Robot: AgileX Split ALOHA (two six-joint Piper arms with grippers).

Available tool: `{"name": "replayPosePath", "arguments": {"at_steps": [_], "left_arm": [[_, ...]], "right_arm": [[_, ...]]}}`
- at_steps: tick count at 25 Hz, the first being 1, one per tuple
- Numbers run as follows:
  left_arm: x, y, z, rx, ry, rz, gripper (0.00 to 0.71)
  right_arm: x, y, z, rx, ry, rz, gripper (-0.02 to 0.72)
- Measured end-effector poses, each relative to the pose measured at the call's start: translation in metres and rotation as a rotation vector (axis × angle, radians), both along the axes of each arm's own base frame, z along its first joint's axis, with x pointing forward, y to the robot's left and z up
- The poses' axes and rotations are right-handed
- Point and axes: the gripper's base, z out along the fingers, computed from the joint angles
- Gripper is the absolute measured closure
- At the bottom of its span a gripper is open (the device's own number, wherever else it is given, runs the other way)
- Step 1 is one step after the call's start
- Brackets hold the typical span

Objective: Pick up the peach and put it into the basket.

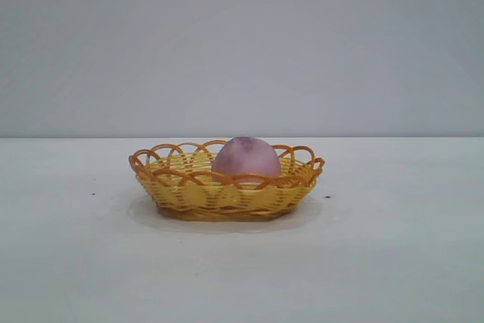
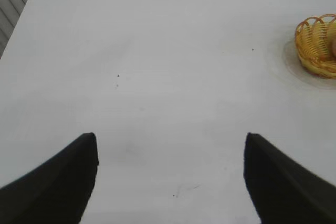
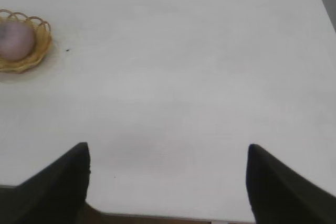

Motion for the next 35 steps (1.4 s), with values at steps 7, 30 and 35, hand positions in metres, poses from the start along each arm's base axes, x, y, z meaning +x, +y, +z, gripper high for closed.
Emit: {"name": "replayPosePath", "arguments": {"at_steps": [7, 30, 35], "left_arm": [[0.0, 0.0, 0.0, 0.0, 0.0, 0.0, 0.144], [-0.0002, 0.0003, 0.0, 0.0, 0.0, -0.038, 0.144], [-0.0002, 0.0003, 0.0, 0.0, 0.0, -0.038, 0.144]], "right_arm": [[0.0002, 0.0006, 0.0003, 0.006, -0.004, 0.004, 0.174], [0.0003, 0.001, -0.0001, 0.012, -0.002, 0.029, 0.174], [0.0003, 0.001, -0.0001, 0.012, -0.002, 0.029, 0.174]]}}
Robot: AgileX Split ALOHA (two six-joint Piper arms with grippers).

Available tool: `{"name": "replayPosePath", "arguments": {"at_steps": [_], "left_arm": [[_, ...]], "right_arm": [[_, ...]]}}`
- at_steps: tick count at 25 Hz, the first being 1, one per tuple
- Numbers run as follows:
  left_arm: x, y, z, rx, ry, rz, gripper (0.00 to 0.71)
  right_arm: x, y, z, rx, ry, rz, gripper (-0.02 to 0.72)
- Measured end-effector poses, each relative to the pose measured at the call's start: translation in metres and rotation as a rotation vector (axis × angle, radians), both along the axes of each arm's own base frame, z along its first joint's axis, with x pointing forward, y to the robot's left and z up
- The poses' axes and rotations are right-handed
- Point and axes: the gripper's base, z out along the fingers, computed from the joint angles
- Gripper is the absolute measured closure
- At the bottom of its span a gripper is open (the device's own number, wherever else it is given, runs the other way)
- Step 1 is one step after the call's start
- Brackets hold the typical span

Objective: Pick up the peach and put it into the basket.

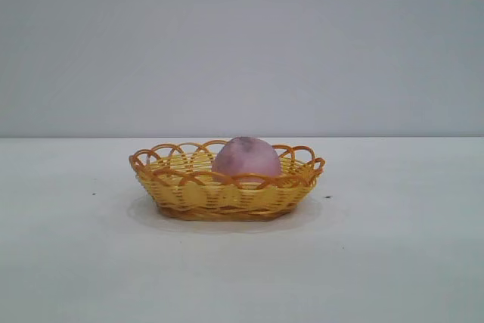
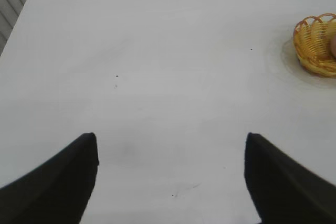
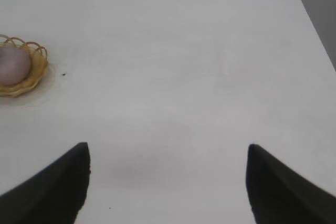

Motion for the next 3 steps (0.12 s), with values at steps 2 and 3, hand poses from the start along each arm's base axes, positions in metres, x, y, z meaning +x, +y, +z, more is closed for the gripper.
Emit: {"name": "replayPosePath", "arguments": {"at_steps": [2, 3], "left_arm": [[0.0, 0.0, 0.0, 0.0, 0.0, -0.002, 0.144], [0.0, 0.0, 0.0, 0.0, 0.0, -0.002, 0.144]], "right_arm": [[0.0, 0.0, 0.0, 0.0, 0.0, 0.0, 0.174], [0.0, 0.0, 0.0, 0.0, 0.0, 0.0, 0.174]]}}
